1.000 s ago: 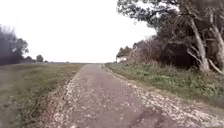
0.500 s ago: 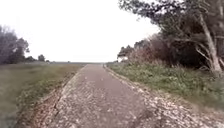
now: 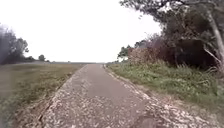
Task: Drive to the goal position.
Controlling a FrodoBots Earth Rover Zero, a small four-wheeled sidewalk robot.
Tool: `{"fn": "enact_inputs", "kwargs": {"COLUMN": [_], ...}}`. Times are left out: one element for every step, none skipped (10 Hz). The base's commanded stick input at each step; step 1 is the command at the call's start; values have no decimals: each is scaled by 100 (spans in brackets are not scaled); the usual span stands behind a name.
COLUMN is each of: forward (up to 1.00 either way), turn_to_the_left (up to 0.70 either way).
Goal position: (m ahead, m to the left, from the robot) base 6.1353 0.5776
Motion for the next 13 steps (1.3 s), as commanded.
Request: {"fn": "enact_inputs", "kwargs": {"forward": [70,70,70,70,70,70,70,70,70,70,70,70,70], "turn_to_the_left": [0,0,0,0,0,0,0,0,0,0,0,0,0]}}
